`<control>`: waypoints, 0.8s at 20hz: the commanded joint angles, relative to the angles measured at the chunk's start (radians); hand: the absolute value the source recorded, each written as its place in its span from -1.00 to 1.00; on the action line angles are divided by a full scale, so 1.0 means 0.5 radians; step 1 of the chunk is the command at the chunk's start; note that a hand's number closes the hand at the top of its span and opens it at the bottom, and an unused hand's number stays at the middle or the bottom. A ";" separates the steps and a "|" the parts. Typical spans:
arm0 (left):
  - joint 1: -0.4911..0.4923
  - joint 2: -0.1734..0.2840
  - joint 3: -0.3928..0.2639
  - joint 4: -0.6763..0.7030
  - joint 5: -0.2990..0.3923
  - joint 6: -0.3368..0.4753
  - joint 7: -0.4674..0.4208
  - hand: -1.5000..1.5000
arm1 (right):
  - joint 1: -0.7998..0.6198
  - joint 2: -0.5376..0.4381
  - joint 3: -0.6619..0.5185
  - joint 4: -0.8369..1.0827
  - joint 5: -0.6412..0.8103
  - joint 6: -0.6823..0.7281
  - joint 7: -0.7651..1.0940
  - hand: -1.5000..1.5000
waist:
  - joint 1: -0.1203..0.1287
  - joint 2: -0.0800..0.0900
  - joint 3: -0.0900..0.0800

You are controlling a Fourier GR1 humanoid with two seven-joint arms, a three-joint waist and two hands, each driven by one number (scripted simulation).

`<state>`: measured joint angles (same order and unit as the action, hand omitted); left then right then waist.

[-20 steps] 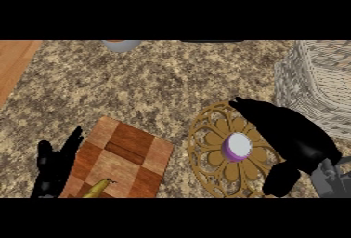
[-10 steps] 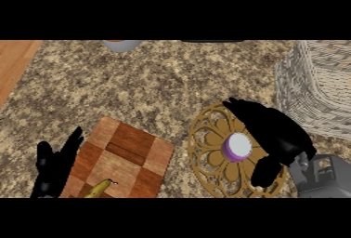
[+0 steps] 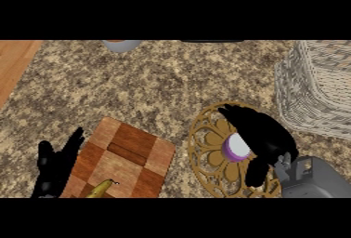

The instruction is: Pick the can from the placemat and place it in the basket

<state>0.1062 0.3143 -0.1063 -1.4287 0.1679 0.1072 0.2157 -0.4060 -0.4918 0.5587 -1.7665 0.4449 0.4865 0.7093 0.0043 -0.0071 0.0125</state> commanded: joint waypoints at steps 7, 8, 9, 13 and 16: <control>0.140 -0.029 0.036 0.098 -0.015 -0.099 -0.076 0.00 | 0.021 0.169 -0.005 0.233 0.199 0.038 -0.085 -1.00 | 0.006 0.015 -0.025; 0.104 -0.084 -0.040 -0.063 -0.063 0.017 0.158 0.00 | 0.162 0.050 -0.013 0.135 0.230 -0.010 -0.201 -1.00 | -0.006 0.013 -0.024; 0.017 -0.112 -0.033 0.023 -0.068 0.001 0.131 0.00 | 0.147 0.142 0.025 0.162 0.254 0.008 -0.142 -1.00 | -0.008 0.014 -0.025; 0.087 -0.056 0.071 0.103 -0.012 -0.132 -0.015 0.00 | 0.186 0.189 0.021 0.242 0.374 -0.050 -0.228 -1.00 | -0.001 0.014 -0.025; 0.057 -0.122 0.026 0.115 -0.069 -0.097 -0.005 0.00 | 0.111 0.229 -0.050 0.398 0.405 -0.064 -0.329 -1.00 | 0.002 0.017 -0.025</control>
<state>0.1173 0.2894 -0.0771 -1.4444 0.1422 0.0719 0.2255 -0.3314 -0.4006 0.5561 -1.6417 0.6160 0.4660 0.5965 0.0032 -0.0061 0.0100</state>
